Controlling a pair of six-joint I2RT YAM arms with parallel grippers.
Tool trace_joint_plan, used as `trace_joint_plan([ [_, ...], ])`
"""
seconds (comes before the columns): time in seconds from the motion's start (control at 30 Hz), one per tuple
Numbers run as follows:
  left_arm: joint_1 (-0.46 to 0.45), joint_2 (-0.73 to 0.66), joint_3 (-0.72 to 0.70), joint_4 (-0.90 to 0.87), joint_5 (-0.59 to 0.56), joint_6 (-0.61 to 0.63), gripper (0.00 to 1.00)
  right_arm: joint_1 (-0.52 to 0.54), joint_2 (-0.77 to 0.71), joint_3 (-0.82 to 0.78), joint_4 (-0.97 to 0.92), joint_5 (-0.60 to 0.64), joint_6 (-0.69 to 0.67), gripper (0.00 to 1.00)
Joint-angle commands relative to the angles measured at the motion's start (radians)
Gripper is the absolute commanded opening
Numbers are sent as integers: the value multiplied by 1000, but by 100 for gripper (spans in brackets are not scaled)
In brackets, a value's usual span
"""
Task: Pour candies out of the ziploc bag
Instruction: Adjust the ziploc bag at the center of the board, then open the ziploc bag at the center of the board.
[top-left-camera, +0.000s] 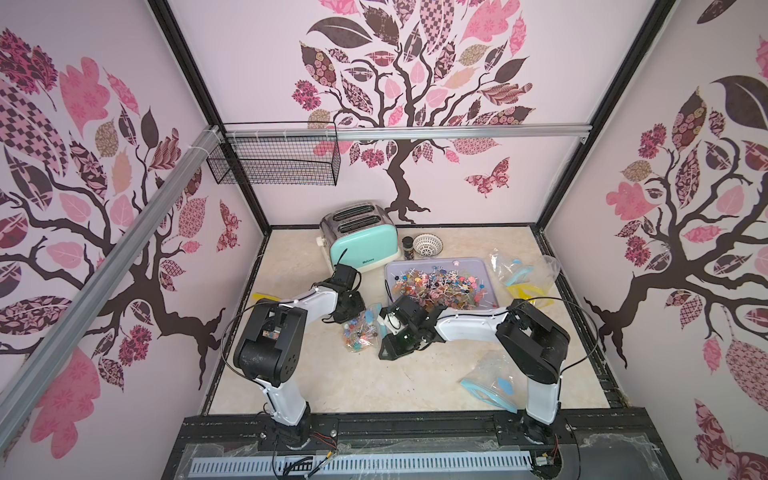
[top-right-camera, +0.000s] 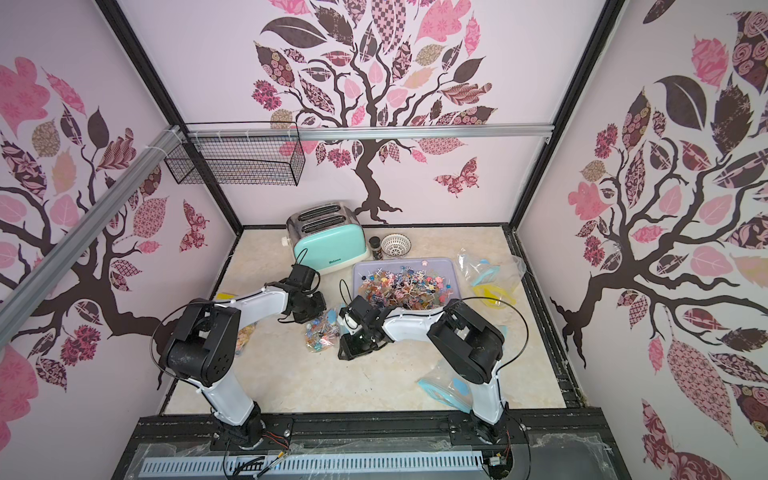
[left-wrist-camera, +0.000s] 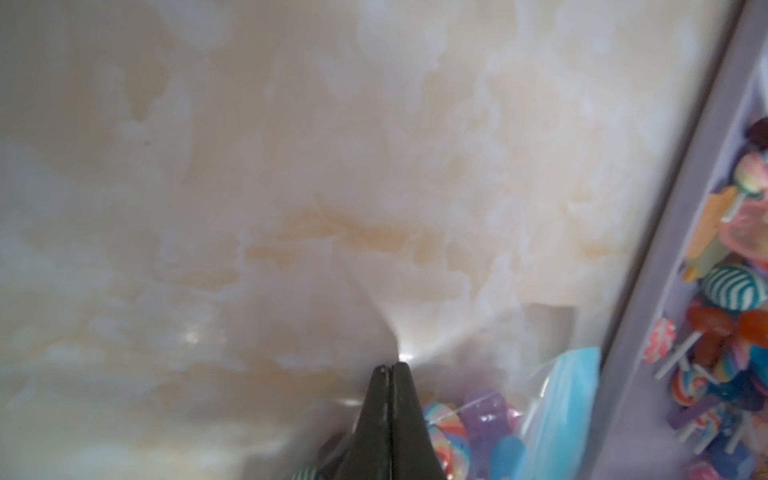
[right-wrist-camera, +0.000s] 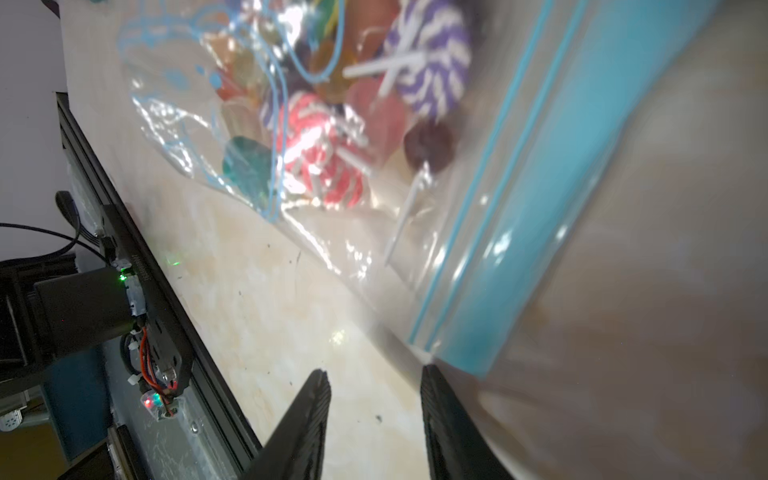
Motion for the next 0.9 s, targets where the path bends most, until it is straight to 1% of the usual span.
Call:
trace_joint_plan([
  [0.0, -39, -52, 22, -193, -92, 48, 2, 14, -58, -37, 5, 8, 59, 41],
  [0.1, -131, -119, 80, -322, -205, 52, 18, 9, -136, -10, -86, 103, 25, 41],
  [0.13, -162, -141, 101, -365, -223, 42, 23, -2, -162, 8, -132, 133, 7, 41],
  [0.2, -207, -182, 129, -436, -232, 5, 24, -48, -224, 8, -183, 159, -11, 41],
  [0.33, -278, -276, 144, -517, -240, -98, 23, -193, -376, -59, -217, 180, -43, 40],
  [0.4, -307, -317, 136, -503, -198, -141, 23, -268, -438, -84, -247, 197, -77, 40],
  [0.5, -325, -337, 104, -442, -112, -211, 25, -367, -494, -122, -249, 153, -110, 40],
  [0.53, -331, -334, 90, -403, -87, -231, 26, -391, -507, -135, -242, 141, -118, 40],
  [0.57, -339, -327, 80, -374, -74, -249, 29, -404, -514, -145, -235, 132, -124, 40],
  [0.63, -360, -286, 82, -340, -71, -289, 32, -420, -521, -155, -224, 121, -136, 40],
  [0.73, -396, -189, 132, -360, -106, -332, 35, -421, -518, -161, -210, 93, -147, 41],
  [0.87, -436, -81, 185, -356, -153, -376, 33, -423, -517, -177, -180, 86, -154, 41],
])
